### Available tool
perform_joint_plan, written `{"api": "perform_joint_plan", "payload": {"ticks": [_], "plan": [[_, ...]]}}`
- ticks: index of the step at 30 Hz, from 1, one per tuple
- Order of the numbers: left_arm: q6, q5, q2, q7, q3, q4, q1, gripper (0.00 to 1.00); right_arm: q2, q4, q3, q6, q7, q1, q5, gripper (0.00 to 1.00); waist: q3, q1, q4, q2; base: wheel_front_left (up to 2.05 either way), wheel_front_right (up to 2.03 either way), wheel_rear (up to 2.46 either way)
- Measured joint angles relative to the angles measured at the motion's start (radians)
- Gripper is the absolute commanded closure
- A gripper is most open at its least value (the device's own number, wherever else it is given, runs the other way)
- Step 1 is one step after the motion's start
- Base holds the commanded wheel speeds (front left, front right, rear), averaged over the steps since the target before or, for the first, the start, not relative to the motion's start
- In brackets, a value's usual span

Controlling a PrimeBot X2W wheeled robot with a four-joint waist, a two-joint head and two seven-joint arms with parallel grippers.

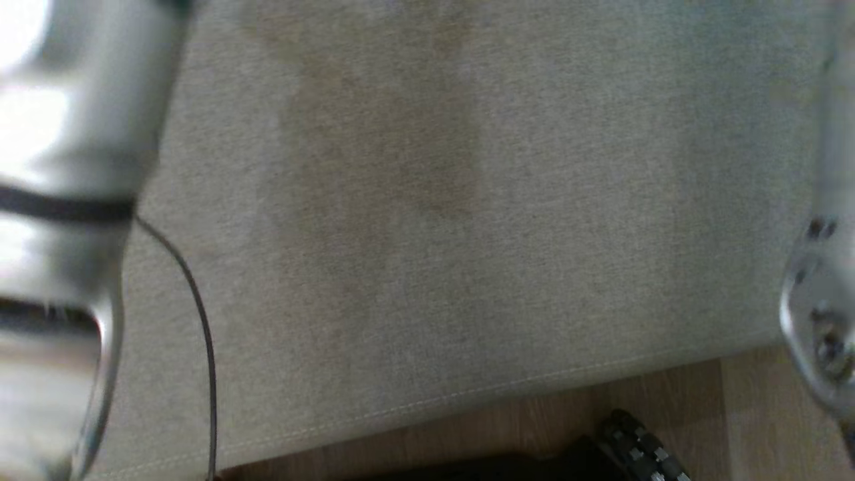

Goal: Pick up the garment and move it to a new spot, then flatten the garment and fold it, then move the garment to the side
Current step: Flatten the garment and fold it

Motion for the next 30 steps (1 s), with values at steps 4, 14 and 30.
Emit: {"api": "perform_joint_plan", "payload": {"ticks": [4, 14, 30], "plan": [[0.0, -0.031, 0.05, 0.0, -0.011, -0.098, 0.188, 1.0, 0.001, 0.032, 0.045, 0.0, 0.0, 0.128, 0.06, 1.0, -0.028, -0.0001, 0.002, 0.0, 0.0, 0.0, 0.0], [0.0, 0.022, 0.114, 0.0, -0.014, -0.428, 0.686, 1.0, 0.001, -0.247, 0.086, 0.0, 0.0, 0.587, 0.097, 1.0, -0.149, -0.0001, 0.005, 0.0001, 0.0, 0.0, 0.0], [0.0, 0.196, 0.077, 0.0, 0.087, -0.655, 1.146, 1.0, 0.015, -0.851, 0.002, 0.0, 0.0, 1.273, 0.121, 1.0, -0.307, -0.0003, 0.022, 0.0001, 0.0, 0.0, 0.0]]}}
